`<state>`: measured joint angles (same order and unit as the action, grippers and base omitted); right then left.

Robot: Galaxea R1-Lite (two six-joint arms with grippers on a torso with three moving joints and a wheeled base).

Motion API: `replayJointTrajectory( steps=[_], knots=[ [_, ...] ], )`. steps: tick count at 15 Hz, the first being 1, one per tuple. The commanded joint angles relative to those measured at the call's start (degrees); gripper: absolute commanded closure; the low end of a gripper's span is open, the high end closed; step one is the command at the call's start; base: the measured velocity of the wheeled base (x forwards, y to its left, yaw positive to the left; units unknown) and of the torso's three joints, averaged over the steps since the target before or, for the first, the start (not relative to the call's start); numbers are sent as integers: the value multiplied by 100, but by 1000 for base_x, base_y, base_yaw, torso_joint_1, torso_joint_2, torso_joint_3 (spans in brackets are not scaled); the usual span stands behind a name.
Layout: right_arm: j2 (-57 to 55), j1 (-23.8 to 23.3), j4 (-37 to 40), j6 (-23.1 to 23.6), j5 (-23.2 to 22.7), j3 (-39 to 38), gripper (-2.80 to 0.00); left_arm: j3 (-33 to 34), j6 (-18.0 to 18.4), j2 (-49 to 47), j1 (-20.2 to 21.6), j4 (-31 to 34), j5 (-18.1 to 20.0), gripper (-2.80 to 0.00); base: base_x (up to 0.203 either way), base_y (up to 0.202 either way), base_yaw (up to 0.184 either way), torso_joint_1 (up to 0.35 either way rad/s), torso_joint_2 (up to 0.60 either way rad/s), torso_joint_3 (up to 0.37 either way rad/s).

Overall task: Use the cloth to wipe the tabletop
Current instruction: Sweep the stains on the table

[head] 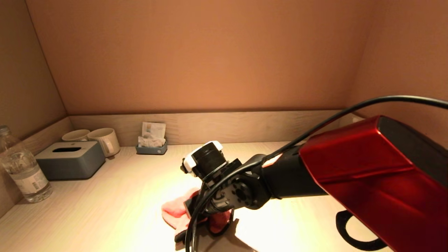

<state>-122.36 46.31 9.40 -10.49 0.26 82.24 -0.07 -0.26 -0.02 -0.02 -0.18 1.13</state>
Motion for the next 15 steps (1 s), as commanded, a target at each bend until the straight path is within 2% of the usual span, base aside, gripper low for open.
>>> replayJointTrajectory(
  steps=[1,4,8,9,11,13,15],
  knots=[
    [-16,-323,6,-10,44,45,0,-1,0,-6,2,1,1,0,0,0,0,0,0,0],
    [241,-941,24,-7,34,-238,0,-1,0,-3,2,1,1,0,0,0,0,0,0,0],
    [1080,-1126,-181,40,-37,-1470,0,7,0,-5,-6,-3,1,0,0,0,0,0,0,0],
    [1271,-1048,-362,65,-51,-1747,0,7,0,-6,2,1,1,0,0,0,0,0,0,0],
    [1420,-564,-483,102,-59,-1975,0,7,0,-6,2,-8,1,0,0,0,0,0,0,0],
    [1444,-312,-509,108,-46,-2020,0,-1,0,-6,-6,1,1,0,0,0,0,0,0,0],
    [1346,209,-516,115,-24,-1951,0,-1,0,-6,2,-3,1,0,0,0,0,0,0,0]
  ],
)
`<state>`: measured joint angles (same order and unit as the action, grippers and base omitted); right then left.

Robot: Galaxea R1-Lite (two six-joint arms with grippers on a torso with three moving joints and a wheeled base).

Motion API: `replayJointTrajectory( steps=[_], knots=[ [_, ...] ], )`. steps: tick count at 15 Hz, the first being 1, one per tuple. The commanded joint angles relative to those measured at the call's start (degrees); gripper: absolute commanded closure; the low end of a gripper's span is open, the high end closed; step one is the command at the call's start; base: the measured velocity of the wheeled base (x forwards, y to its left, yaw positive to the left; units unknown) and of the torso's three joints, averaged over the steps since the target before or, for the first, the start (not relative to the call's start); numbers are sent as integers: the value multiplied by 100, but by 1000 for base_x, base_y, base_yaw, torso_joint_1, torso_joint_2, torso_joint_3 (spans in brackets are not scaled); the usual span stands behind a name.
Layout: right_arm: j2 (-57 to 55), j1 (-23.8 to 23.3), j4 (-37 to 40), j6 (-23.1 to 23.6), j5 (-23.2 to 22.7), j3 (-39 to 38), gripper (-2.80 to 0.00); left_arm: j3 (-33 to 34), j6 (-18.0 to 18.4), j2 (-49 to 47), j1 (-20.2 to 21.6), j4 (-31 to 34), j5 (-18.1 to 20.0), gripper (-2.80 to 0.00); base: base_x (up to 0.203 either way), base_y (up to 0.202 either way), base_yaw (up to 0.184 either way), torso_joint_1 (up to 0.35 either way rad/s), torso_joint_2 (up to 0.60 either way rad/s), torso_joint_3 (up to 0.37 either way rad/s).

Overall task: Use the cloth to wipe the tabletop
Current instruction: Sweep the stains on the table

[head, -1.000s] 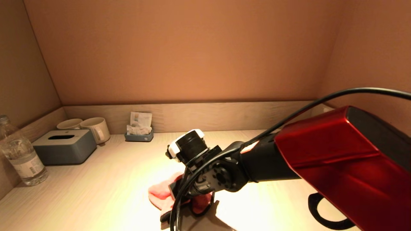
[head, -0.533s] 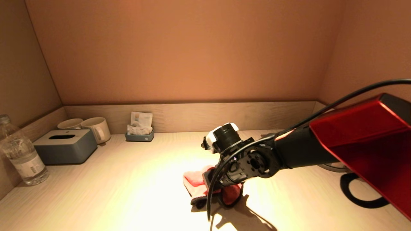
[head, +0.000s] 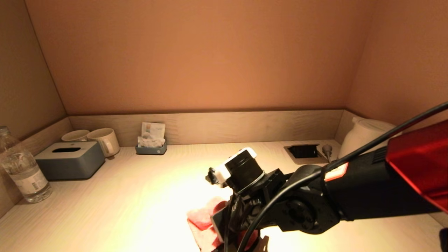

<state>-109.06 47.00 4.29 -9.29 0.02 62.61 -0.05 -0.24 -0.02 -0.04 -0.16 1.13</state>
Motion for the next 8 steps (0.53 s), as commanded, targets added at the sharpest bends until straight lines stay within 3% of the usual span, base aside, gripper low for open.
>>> replayJointTrajectory(
  steps=[1,8],
  knots=[
    [-102,338,-7,-2,10,84,0,-4,-2,-6,-4,-2,2,0,0,0,0,0,0,0],
    [-910,659,17,-18,28,756,0,2,-2,-4,4,-2,2,0,0,0,0,0,0,0]
  ],
)
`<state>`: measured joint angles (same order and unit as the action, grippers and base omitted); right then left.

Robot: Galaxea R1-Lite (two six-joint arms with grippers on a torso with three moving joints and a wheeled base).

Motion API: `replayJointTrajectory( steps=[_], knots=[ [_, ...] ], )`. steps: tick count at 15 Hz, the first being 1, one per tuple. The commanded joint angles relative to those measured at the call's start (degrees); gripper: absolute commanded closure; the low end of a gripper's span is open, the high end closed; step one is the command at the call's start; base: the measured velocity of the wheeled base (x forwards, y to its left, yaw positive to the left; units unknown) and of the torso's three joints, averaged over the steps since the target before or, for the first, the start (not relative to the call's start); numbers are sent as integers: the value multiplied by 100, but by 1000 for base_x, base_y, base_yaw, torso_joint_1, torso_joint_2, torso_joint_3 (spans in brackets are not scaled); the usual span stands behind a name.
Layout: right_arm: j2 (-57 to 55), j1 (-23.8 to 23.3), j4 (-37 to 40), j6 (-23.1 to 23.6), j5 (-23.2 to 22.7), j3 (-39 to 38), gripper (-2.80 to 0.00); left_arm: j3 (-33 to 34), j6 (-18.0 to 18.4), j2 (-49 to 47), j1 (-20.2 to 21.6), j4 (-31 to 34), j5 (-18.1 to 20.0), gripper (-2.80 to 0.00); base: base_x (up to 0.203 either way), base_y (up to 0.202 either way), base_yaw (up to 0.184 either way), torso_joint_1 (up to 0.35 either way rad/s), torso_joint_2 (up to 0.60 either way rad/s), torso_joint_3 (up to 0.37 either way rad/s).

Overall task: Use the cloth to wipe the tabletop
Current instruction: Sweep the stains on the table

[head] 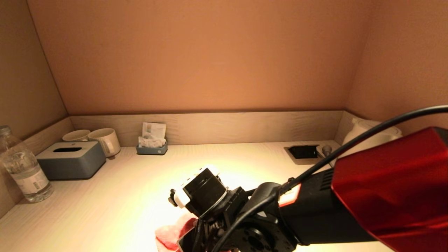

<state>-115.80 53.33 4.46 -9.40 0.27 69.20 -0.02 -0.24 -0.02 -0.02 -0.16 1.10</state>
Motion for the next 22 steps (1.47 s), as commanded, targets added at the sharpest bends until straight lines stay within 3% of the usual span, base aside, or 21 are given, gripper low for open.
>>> replayJointTrajectory(
  steps=[1,3,7,15,18,22],
  knots=[
    [-446,36,23,-15,6,448,0,-6,-2,-6,1,-2,5,0,0,0,0,0,0,0],
    [-664,3,54,-25,35,797,0,0,-2,-6,-4,-8,5,0,0,0,0,0,0,0],
    [-935,-490,176,-26,236,1157,0,2,-2,2,2,-2,5,0,0,0,0,0,0,0],
    [-322,-1392,178,-4,246,723,0,2,-2,-6,2,-2,5,0,0,0,0,0,0,0],
    [2,-1444,173,8,246,286,0,2,-2,-6,2,-2,5,0,0,0,0,0,0,0],
    [139,-961,139,-8,237,-130,0,-2,-2,-2,2,-6,5,0,0,0,0,0,0,0]
  ],
)
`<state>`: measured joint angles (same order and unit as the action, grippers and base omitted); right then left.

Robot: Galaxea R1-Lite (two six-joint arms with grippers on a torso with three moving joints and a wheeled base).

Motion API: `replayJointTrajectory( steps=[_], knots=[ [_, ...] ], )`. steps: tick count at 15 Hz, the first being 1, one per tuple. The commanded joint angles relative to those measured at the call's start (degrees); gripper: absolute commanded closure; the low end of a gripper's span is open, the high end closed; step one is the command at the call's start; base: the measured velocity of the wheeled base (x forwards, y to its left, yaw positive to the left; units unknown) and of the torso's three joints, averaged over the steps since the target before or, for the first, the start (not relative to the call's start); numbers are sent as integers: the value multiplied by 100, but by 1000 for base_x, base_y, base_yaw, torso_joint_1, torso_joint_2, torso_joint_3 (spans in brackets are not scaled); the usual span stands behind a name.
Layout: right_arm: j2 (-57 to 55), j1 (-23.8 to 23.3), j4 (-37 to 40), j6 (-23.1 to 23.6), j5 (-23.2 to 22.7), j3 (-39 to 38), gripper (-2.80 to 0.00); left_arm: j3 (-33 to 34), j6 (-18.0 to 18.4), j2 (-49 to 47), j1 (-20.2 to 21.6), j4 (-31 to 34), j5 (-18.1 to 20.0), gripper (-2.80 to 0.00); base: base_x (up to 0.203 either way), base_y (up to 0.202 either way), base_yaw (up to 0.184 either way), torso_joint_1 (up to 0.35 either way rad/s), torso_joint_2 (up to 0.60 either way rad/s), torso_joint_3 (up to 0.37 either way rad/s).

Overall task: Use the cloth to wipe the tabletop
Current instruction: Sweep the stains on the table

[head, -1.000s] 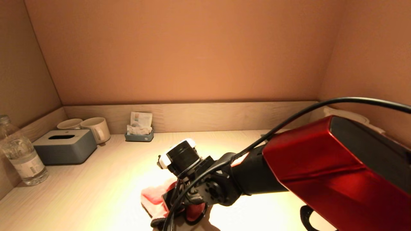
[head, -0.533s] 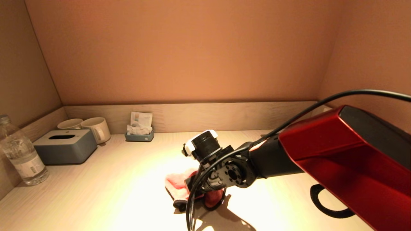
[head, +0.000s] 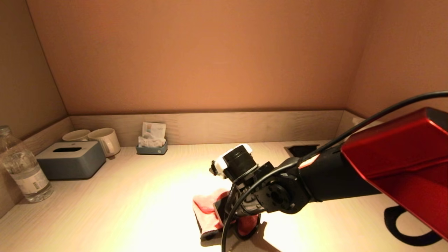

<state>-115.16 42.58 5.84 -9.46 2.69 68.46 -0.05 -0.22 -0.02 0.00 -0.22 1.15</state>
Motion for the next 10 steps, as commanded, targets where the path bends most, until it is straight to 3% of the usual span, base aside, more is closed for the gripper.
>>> replayJointTrajectory(
  steps=[1,6,10],
  knots=[
    [55,329,-9,-15,-6,-66,0,5,-4,-6,-3,2,0,0,0,0,0,0,0,0],
    [-69,1049,-30,-21,16,34,0,5,-4,-6,0,-5,0,0,0,0,0,0,0,0],
    [-498,1095,44,3,27,648,0,-4,-4,-6,-9,4,0,0,0,0,0,0,0,0]
  ],
)
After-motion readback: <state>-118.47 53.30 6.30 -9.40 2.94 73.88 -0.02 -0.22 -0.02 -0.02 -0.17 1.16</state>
